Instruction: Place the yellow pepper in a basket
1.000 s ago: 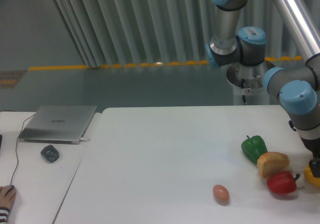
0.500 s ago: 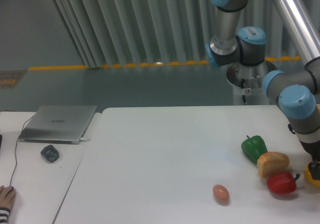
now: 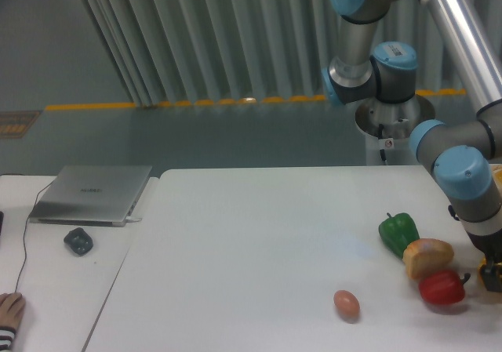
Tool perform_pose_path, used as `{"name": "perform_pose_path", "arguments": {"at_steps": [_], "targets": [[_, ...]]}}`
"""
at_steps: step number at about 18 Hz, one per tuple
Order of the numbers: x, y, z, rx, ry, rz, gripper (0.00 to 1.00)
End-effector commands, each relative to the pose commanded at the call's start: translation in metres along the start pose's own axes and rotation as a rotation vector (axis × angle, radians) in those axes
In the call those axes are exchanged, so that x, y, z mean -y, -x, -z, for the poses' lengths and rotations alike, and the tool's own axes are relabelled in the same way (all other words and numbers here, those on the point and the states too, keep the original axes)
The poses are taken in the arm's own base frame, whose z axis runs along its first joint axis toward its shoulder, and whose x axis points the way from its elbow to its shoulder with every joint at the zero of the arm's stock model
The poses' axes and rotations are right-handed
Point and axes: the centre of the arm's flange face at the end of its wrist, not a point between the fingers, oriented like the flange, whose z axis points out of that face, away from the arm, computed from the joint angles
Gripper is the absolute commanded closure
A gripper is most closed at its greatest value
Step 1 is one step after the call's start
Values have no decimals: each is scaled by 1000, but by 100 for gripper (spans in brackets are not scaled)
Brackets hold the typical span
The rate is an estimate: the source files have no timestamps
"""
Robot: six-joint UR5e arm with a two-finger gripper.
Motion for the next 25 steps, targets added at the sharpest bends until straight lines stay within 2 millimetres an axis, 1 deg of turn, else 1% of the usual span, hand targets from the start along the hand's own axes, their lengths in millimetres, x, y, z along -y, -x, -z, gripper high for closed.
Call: {"name": "perform_pose_path", "arguments": {"at_steps": [2, 3, 5, 6, 8, 10, 11, 13, 14, 15, 17, 20, 21, 24, 25], "targets": [[1, 2, 1, 3, 0, -2, 20], [1, 3, 2, 6, 2, -3, 26], [-1, 2, 5, 10, 6, -2, 34], [-2, 1, 8, 13, 8, -2, 37], [-5, 0, 17, 25, 16, -1, 38], [-10, -5, 34, 46, 28, 5, 41], [-13, -9, 44, 58, 36, 10, 41], [-20, -20, 71, 94, 51, 27, 41], [-23, -27, 89, 124, 57, 37, 41], [-32, -39, 107, 151, 65, 58, 41], [-56, -67, 137, 204, 74, 114, 41], [-97, -115, 171, 284, 83, 215, 41], [-114, -132, 178, 301, 86, 254, 41], [-159, -185, 180, 294, 122, 308, 41], [-172, -199, 175, 281, 128, 330, 41]]}}
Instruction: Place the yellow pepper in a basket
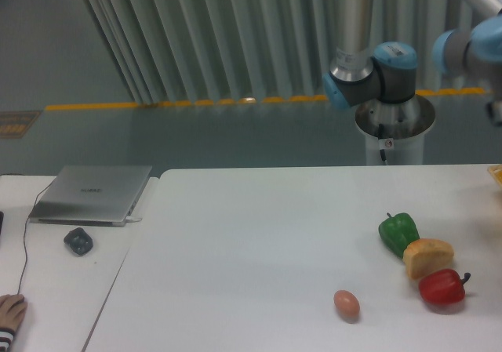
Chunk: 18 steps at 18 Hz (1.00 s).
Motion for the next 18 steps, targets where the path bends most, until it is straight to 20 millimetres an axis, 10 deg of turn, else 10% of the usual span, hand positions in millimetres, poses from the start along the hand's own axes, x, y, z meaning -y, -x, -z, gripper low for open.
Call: {"name": "perform_pose_path", "arguments": {"at_steps": [6, 12, 18], "targets": [[-62, -50, -41, -86, 20, 141, 41], [-79, -51, -85, -115, 12, 254, 38], [-71, -23, -101, -88, 12, 301, 0]]}}
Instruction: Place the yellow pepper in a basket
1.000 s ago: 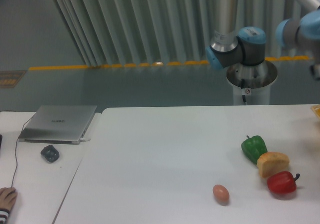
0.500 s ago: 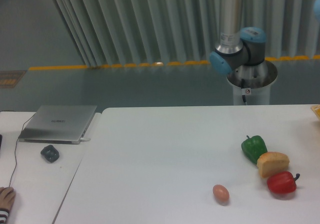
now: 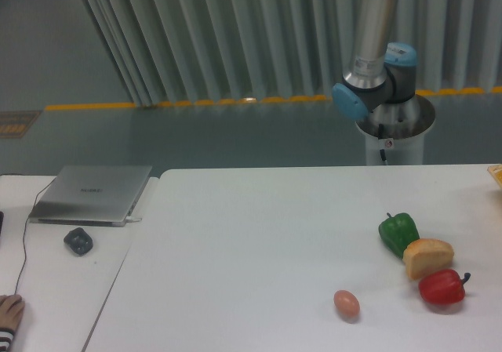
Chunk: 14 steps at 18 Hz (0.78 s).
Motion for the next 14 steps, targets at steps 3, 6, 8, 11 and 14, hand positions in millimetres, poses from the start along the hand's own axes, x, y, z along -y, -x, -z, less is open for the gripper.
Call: {"name": "perform_pose_path", "arguments": {"at_steps": [3, 6, 8, 11, 14], "targets": [[29, 13, 1, 13, -22, 28, 0], [54, 21, 1, 15, -38, 63, 0], [52, 25, 13, 36, -31, 63, 0], [44, 31, 34, 73, -11, 78, 0], [42, 31, 36, 74, -8, 88, 0]]}}
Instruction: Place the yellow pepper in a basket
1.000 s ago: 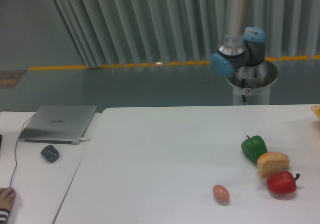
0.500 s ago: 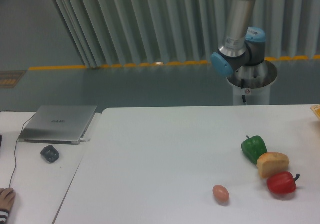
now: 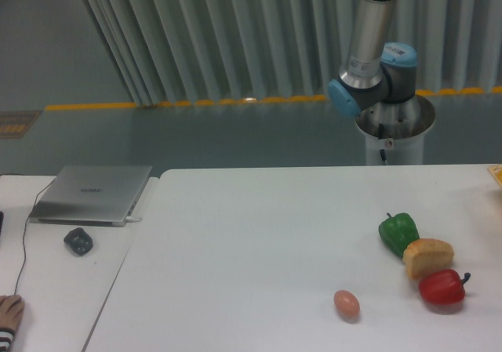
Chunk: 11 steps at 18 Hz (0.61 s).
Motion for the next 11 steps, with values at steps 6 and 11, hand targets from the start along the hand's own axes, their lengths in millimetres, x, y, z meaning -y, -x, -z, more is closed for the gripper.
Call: {"name": "perform_pose_path", "arguments": {"at_steps": [6, 11], "targets": [[12, -14, -13, -38, -16, 44, 0], [14, -13, -16, -39, -22, 44, 0]]}}
